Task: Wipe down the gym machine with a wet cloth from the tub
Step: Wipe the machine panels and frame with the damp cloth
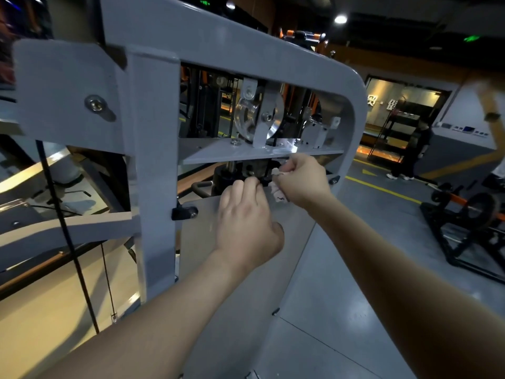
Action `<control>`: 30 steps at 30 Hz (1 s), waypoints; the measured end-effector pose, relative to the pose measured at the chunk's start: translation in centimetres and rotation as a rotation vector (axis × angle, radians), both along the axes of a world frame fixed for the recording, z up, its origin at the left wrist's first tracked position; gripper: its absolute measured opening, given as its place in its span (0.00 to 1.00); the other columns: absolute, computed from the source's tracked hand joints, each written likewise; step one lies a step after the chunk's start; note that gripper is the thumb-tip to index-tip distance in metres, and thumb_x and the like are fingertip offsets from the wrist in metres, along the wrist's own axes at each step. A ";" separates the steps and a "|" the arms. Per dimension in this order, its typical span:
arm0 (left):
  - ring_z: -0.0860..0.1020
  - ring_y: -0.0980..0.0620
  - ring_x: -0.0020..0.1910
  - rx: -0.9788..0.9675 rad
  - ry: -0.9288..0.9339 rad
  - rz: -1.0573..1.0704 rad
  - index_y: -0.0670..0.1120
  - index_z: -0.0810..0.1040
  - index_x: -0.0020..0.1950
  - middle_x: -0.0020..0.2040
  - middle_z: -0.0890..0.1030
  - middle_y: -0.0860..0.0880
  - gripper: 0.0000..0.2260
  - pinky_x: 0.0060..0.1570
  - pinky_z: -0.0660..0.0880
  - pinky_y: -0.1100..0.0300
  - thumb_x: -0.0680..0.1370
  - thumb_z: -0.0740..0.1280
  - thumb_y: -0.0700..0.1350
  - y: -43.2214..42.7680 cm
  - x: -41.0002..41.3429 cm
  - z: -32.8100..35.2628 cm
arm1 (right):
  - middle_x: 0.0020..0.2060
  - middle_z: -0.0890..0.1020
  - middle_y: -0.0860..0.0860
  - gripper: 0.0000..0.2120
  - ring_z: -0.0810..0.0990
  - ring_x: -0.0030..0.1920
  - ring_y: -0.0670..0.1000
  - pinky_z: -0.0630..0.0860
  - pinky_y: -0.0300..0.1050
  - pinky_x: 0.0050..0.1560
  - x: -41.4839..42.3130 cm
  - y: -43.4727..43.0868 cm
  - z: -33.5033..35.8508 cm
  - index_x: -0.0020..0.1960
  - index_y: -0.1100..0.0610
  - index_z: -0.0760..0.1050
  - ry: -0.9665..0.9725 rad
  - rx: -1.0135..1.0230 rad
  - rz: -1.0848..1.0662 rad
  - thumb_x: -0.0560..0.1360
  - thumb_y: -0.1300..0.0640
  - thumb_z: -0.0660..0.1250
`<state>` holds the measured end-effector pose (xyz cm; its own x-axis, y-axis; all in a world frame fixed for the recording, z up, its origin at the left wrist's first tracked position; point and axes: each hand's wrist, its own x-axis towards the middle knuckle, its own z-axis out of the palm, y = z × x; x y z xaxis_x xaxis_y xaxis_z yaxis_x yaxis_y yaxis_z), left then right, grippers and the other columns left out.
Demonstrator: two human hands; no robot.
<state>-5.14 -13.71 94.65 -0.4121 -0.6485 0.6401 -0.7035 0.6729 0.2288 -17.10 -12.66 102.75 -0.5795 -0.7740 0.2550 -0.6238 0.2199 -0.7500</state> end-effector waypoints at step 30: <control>0.72 0.37 0.56 0.017 0.051 0.188 0.33 0.78 0.57 0.57 0.76 0.37 0.15 0.55 0.76 0.43 0.73 0.62 0.35 0.6 1.1 0.6 | 0.46 0.79 0.53 0.07 0.77 0.48 0.54 0.74 0.47 0.44 0.5 -0.1 -2.1 0.45 0.53 0.73 0.392 -0.193 0.494 0.78 0.62 0.67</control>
<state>-4.04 -13.11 95.28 -0.2501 -0.7215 0.6456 -0.8035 0.5268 0.2774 -16.59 -12.76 100.67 -0.0035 -0.8444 0.5357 -0.8519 -0.2780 -0.4437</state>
